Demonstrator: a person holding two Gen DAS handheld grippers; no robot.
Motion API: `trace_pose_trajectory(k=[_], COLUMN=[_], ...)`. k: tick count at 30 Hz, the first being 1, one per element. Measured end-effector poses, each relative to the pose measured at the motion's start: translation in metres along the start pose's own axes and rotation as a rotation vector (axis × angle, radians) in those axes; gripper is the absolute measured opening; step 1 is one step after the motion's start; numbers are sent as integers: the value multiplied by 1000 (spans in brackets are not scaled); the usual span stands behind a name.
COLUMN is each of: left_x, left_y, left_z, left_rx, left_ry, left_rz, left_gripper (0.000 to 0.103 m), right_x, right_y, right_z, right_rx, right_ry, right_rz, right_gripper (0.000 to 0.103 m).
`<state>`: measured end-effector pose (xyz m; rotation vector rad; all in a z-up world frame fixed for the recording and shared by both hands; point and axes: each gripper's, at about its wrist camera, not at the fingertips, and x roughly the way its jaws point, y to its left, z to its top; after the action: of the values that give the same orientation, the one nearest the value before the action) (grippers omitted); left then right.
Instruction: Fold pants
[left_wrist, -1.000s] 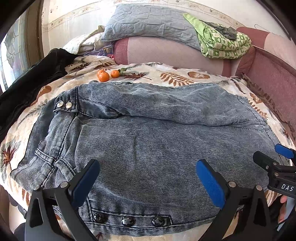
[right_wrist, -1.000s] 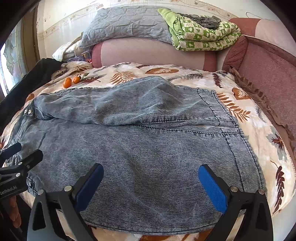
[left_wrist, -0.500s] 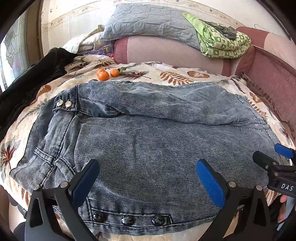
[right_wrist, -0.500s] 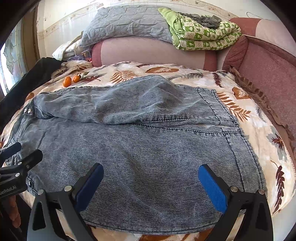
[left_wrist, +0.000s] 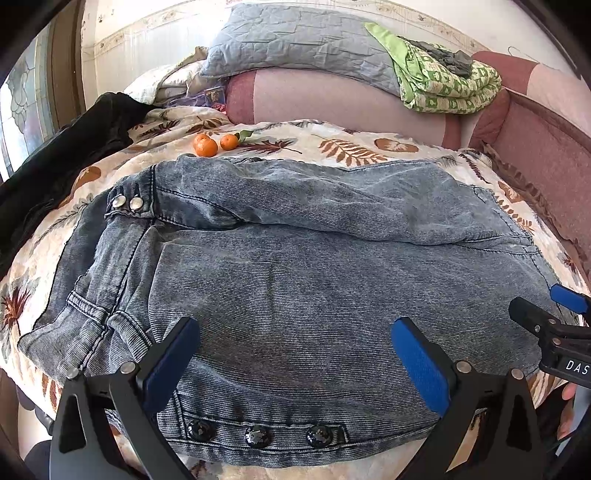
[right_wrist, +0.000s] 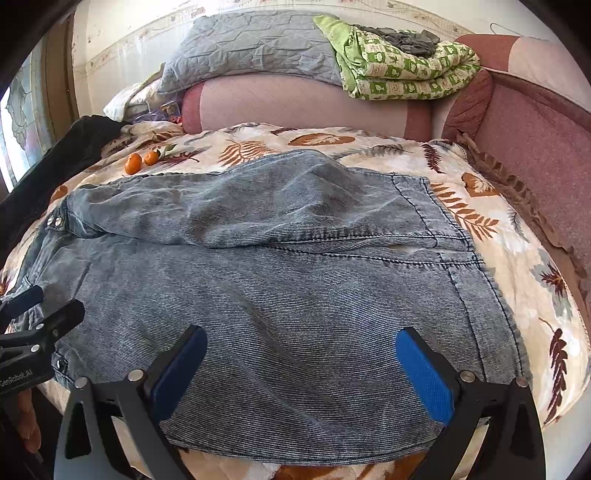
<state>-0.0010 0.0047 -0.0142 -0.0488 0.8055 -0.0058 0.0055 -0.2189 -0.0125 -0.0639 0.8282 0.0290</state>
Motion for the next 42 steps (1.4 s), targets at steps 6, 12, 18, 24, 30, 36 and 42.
trace_pose_trajectory(k=[6, 12, 18, 24, 30, 36, 42], left_x=[0, -3, -14, 10, 58, 111, 138], left_y=[1, 7, 51, 126, 188, 213, 226], left_z=[0, 3, 33, 94, 146, 173, 190], left_rx=[-2, -9, -103, -184, -259, -289, -335], left_ry=[3, 31, 57, 76, 150, 233, 250], left_rz=[-1, -53, -153, -99, 17, 5, -13], left_gripper=[103, 103, 103, 103, 103, 103, 102], right_x=[-1, -3, -6, 9, 81, 153, 202], right_y=[-1, -4, -47, -116, -185, -223, -226], right_z=[0, -1, 9, 62, 133, 182, 196], right_rx=[5, 24, 212, 275, 356, 380, 359], right_ry=[-2, 3, 79, 110, 218, 290, 344], right_rz=[-3, 16, 185, 196, 200, 107, 53], right_gripper=[103, 103, 103, 103, 103, 85, 73])
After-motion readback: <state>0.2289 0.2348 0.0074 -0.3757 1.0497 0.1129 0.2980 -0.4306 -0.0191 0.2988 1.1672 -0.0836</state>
